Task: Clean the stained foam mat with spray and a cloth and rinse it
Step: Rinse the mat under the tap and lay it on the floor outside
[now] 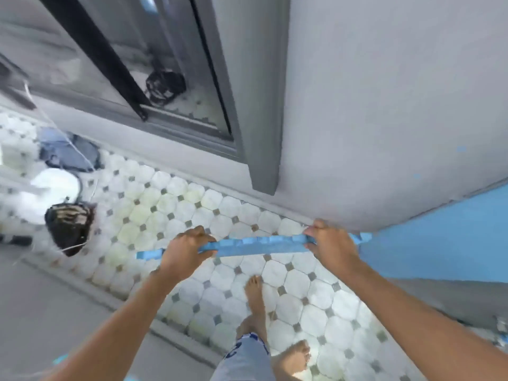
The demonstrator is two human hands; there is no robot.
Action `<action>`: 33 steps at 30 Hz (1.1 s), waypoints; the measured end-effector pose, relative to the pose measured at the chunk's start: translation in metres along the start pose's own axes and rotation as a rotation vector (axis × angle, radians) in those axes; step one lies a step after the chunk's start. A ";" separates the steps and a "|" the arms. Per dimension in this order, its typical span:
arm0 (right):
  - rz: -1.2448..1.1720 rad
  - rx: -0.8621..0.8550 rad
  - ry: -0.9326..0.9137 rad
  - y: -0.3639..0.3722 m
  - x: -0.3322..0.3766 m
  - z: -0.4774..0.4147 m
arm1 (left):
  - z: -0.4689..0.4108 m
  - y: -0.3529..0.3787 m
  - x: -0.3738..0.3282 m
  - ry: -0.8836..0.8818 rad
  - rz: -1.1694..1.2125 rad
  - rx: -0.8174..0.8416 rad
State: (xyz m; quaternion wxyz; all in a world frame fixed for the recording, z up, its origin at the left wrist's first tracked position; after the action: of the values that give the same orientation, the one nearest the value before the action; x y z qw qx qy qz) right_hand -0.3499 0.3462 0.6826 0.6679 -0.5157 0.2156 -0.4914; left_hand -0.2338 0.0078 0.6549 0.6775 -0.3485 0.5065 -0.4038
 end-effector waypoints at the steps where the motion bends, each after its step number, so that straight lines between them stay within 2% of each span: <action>1: 0.027 0.012 -0.068 0.002 0.024 -0.025 | 0.011 -0.003 0.025 -0.091 0.035 -0.021; 4: 0.162 0.084 -0.265 0.014 0.100 -0.091 | 0.048 0.005 0.095 -0.341 0.136 -0.068; 7: 0.286 0.166 -0.376 0.040 0.163 -0.146 | 0.079 0.028 0.148 -0.533 0.236 -0.095; 13: 0.408 0.338 -0.555 0.102 0.249 -0.246 | 0.095 0.091 0.224 -0.775 0.401 -0.104; 19: 0.432 0.341 -0.656 0.175 0.311 -0.338 | 0.085 0.151 0.290 -0.918 0.484 -0.187; 22: 0.390 0.262 -0.717 0.209 0.341 -0.379 | 0.073 0.169 0.331 -0.938 0.395 -0.269; 25: 0.356 0.207 -0.750 0.244 0.364 -0.410 | 0.057 0.175 0.364 -1.041 0.350 -0.311; 28: 0.363 0.185 -0.753 0.278 0.378 -0.429 | 0.043 0.185 0.389 -1.128 0.351 -0.261; 33: 0.412 0.233 -0.696 0.323 0.373 -0.436 | 0.028 0.206 0.413 -1.130 0.284 -0.132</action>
State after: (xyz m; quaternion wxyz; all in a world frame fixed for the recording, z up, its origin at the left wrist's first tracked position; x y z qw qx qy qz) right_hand -0.3979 -0.1947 0.3094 0.8391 -0.5179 0.0190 -0.1651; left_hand -0.0999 -0.2730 0.3135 0.8668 -0.4799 0.1325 -0.0283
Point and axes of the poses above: each hand's wrist, its own z-axis away from the middle knuckle, its own y-axis out of the palm, x = y × z, the point moved 1 cm from there along -z, towards the middle knuckle, and after that the axes turned 2 degrees about -x, right-handed, at the moved point
